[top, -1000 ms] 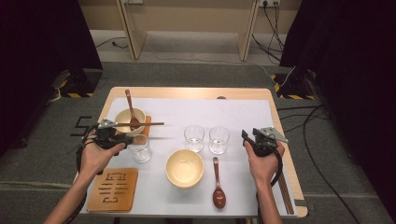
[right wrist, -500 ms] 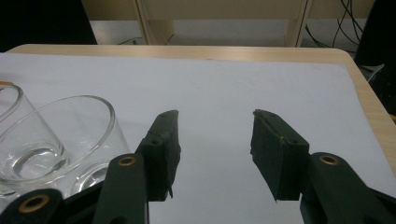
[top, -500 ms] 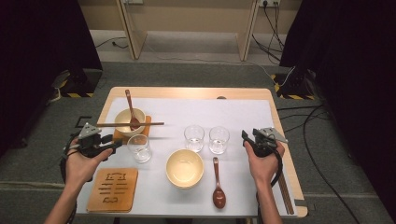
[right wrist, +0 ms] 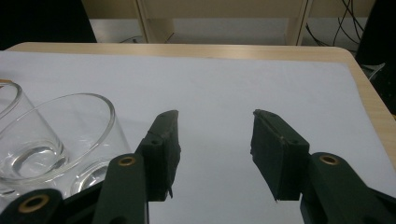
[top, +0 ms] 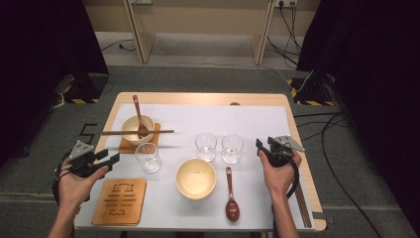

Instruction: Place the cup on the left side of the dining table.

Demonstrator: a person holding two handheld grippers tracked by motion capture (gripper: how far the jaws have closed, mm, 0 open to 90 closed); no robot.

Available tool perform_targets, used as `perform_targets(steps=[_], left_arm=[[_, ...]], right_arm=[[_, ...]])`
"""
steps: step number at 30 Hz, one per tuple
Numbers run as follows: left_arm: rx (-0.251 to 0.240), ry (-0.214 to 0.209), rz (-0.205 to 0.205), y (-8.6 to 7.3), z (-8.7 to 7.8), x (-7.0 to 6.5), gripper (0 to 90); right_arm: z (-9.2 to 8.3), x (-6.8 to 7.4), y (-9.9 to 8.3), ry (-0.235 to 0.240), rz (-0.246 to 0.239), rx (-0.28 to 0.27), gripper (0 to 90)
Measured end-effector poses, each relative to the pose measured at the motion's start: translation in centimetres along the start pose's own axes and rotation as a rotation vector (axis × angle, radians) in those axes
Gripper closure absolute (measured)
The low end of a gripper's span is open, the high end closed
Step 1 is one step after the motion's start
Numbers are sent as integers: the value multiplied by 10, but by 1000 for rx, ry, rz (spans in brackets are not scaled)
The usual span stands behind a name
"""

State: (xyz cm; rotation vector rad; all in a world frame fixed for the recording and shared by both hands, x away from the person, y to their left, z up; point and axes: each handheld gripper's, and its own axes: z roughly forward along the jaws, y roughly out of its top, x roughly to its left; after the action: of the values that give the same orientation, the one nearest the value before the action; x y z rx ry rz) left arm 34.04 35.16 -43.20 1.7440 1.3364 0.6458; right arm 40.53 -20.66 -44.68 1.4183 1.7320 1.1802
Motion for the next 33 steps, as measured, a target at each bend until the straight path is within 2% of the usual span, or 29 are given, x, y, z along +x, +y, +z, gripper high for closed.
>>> perform_targets(steps=[6,9,18,33], left_arm=[[-3,37,5,-11,0,7,475],[-13,48,-7,-16,1,11,470],[-9,44,-47,-33,6,18,465],[-5,58,-84,-55,9,21,461]], right_arm=[[0,0,0,-1,-3,2,517],[0,0,0,-2,-2,1,517],[2,1,-1,0,-3,5,515],[4,2,-3,3,0,15,514]])
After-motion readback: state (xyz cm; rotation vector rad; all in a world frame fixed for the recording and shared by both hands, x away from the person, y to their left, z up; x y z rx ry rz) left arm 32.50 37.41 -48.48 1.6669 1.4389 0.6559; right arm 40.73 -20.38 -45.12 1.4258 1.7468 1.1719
